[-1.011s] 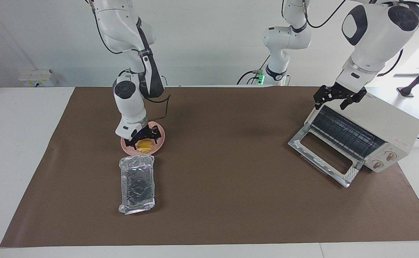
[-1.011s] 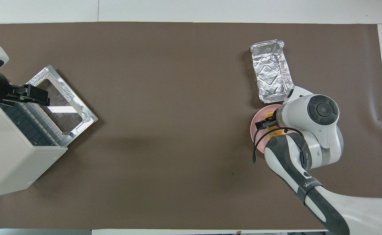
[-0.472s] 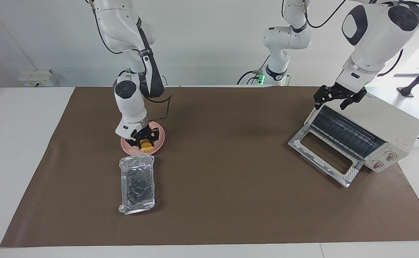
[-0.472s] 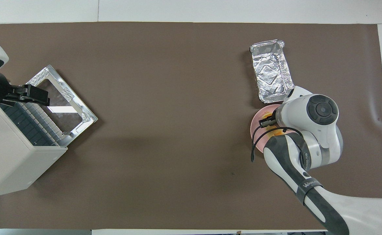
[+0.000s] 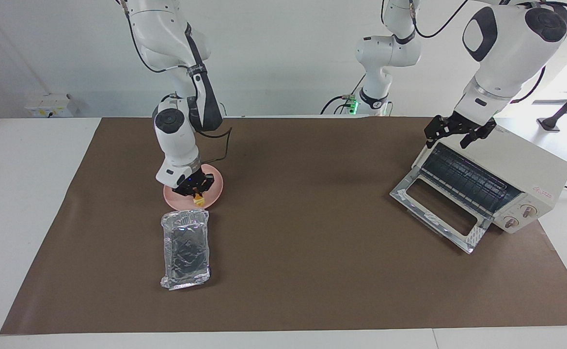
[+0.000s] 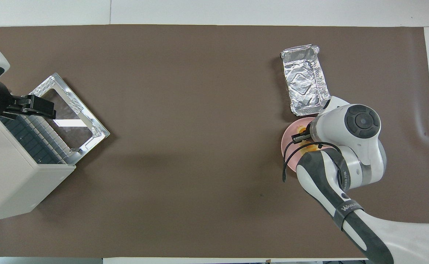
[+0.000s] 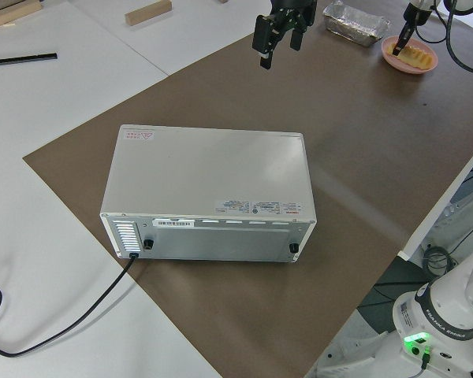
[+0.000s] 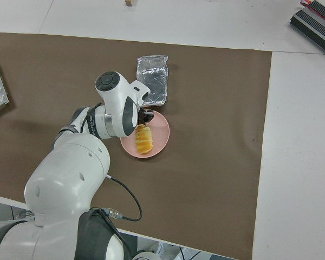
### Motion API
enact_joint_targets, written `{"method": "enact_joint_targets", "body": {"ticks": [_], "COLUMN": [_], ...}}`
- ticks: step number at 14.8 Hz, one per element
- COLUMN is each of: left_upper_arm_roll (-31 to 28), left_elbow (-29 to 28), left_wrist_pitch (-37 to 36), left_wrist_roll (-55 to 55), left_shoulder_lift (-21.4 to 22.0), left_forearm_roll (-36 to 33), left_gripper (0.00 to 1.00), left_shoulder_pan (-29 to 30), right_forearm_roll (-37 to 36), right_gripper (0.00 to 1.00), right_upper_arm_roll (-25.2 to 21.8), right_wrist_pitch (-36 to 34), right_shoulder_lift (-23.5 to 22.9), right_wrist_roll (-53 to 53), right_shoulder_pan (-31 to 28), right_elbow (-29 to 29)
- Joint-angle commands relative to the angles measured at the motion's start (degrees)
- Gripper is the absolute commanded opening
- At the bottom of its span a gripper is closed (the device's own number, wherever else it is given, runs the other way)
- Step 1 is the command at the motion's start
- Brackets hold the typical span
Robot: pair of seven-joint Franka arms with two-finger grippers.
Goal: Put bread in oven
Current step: 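Lift the bread roll and carry it toward the foil tray, then lower the bread roll into the foil tray with the right gripper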
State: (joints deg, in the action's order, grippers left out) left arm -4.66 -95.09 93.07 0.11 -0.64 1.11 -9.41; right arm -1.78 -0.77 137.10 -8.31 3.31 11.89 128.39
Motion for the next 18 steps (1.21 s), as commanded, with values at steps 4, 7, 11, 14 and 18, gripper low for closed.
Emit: {"method": "enact_joint_targets", "body": {"ticks": [4,7,11,14,18], "left_upper_arm_roll": [-0.26,-0.26,-0.26,-0.26,-0.18], "left_elbow": [-0.89,-0.89,-0.89,-0.89,-0.89], "left_wrist_pitch": [-0.26,-0.17,-0.17,-0.26,-0.26], "left_wrist_roll": [0.77,0.77,0.77,0.77,0.77], "left_shoulder_lift": [1.08,1.08,1.08,1.08,1.08], "left_forearm_roll": [0.21,0.21,0.21,0.21,0.21], "left_gripper": [1.00,1.00,1.00,1.00,1.00], "left_shoulder_pan": [-0.09,-0.09,-0.09,-0.09,-0.09], "right_forearm_roll": [-0.33,1.33,4.67,4.77,3.98], "right_gripper": [0.00,0.00,0.00,0.00,0.00], "right_upper_arm_roll": [-0.11,-0.03,-0.29,-0.38,-0.90], "right_wrist_pitch": [-16.67,-21.43,-18.12,-20.90,-24.16], "right_shoulder_lift": [0.57,-0.39,-4.43,-15.29,-28.32], "right_wrist_roll": [-1.55,-1.55,-1.73,-1.73,-1.90], "right_shoulder_pan": [-0.29,-0.82,-3.01,-4.51,-4.69], "right_elbow": [-11.73,-18.41,-26.50,-40.71,-56.91]}}
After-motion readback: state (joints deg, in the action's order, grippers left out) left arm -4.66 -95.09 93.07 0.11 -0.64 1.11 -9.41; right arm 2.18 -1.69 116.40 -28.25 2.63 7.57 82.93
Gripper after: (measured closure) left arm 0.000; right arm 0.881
